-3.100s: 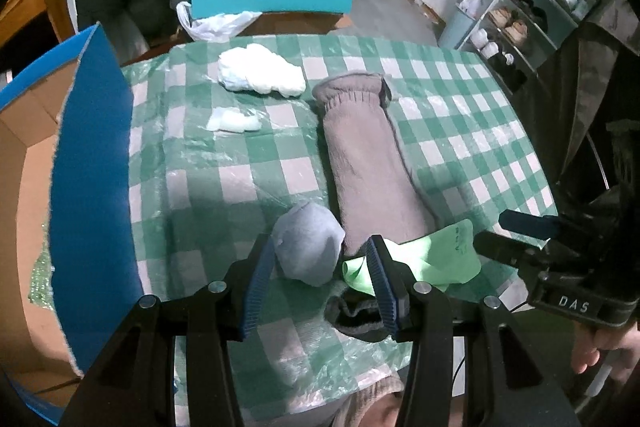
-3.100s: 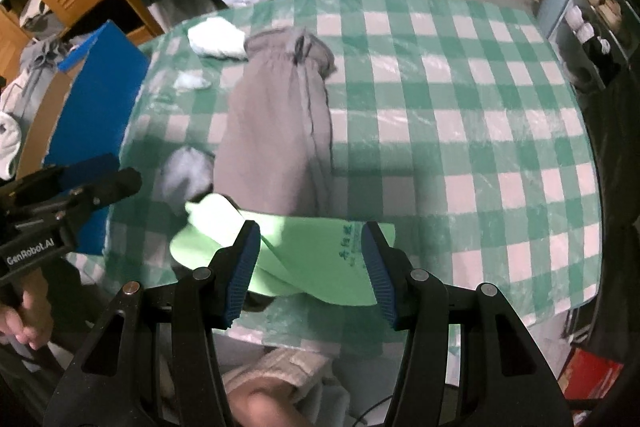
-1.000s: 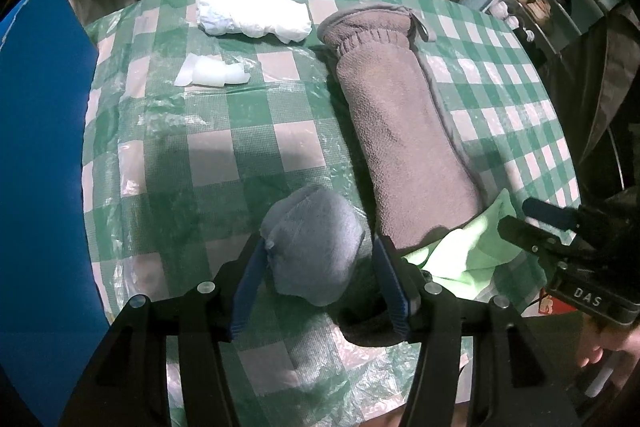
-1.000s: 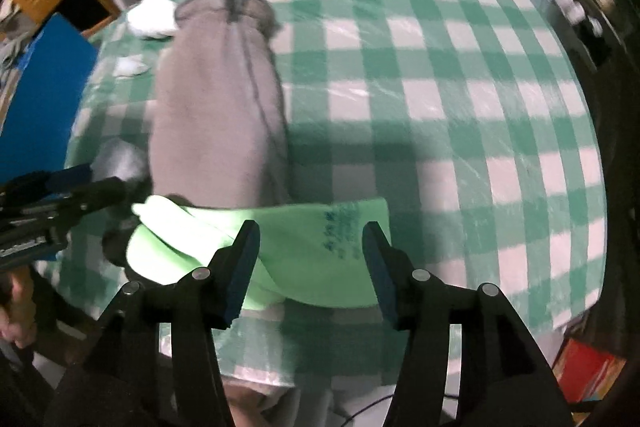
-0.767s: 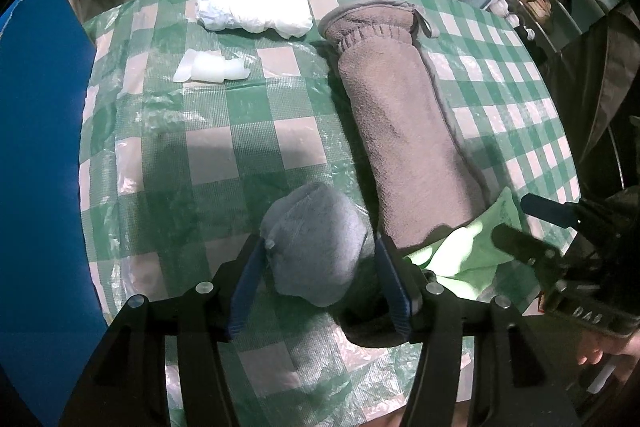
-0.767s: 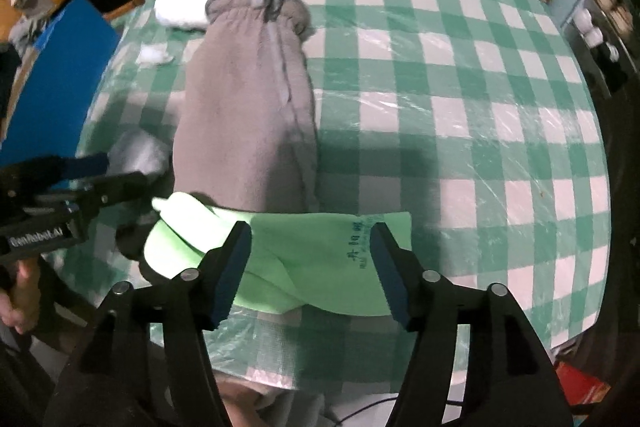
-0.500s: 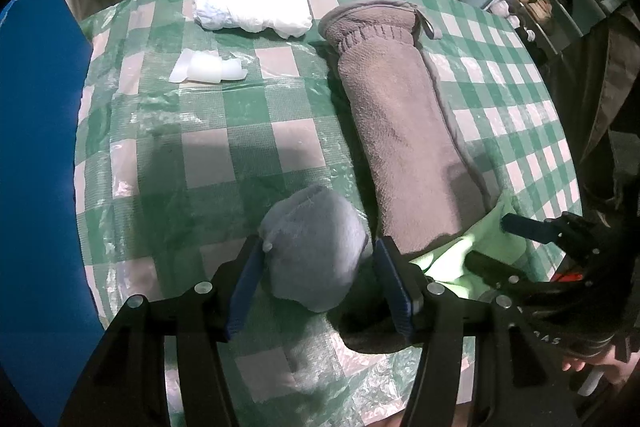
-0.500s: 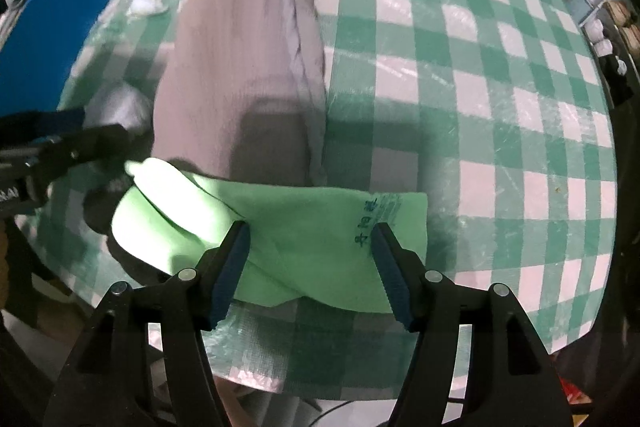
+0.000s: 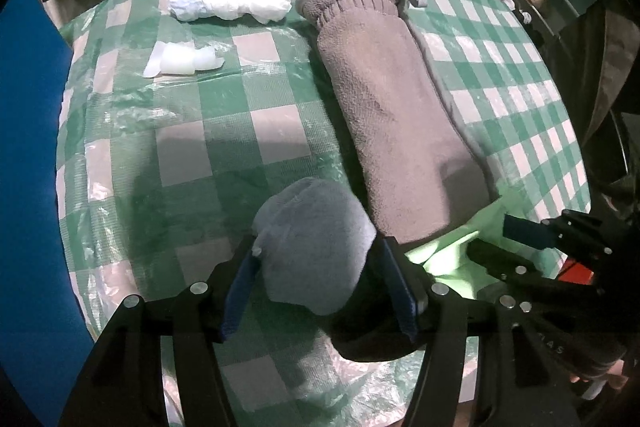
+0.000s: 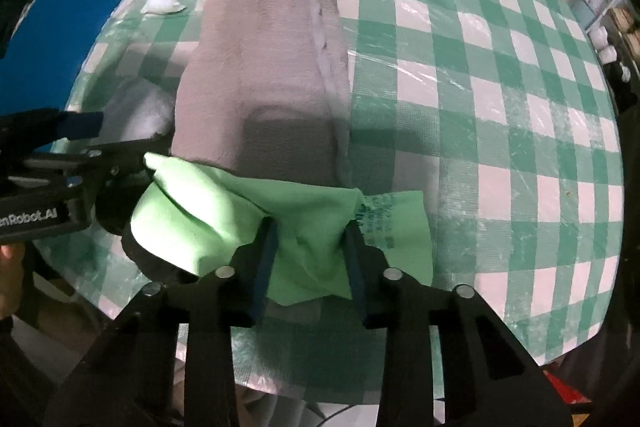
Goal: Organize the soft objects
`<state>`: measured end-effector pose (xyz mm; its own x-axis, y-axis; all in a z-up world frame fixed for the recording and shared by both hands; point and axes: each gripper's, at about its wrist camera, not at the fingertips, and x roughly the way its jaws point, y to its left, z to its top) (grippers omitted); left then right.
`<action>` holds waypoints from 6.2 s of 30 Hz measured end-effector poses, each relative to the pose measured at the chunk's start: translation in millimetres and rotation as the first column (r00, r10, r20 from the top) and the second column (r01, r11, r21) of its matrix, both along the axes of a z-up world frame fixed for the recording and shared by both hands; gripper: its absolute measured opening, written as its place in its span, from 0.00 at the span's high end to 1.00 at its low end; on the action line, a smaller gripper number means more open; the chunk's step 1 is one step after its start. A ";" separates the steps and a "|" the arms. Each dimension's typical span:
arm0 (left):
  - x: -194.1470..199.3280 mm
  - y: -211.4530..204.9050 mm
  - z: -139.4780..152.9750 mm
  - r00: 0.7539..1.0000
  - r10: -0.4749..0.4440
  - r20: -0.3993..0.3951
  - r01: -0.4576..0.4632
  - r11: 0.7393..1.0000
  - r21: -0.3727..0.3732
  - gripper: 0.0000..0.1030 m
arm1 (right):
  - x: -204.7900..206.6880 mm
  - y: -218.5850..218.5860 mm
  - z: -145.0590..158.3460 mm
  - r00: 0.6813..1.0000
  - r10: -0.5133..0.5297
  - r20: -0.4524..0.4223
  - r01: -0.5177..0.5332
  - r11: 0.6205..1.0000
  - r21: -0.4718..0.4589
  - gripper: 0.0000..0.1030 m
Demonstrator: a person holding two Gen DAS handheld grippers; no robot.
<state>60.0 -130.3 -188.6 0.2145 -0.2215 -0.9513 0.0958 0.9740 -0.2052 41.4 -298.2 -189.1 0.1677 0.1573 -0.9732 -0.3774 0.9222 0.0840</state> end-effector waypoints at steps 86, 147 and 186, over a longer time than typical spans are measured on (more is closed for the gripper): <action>-47.2 70.9 168.2 0.907 0.138 0.399 -0.133 0.990 -0.042 0.76 | 11.8 27.1 188.3 0.915 -0.151 0.375 0.041 0.957 0.287 0.95; -89.7 246.1 145.9 0.833 0.407 0.375 -0.443 0.897 0.012 0.76 | 13.7 260.5 192.1 0.923 0.183 0.338 -0.271 0.933 0.237 0.94; -84.5 256.0 126.2 0.833 0.461 0.307 -0.493 0.870 0.029 0.56 | 21.5 285.5 162.7 0.948 0.192 0.253 -0.252 0.939 0.233 0.49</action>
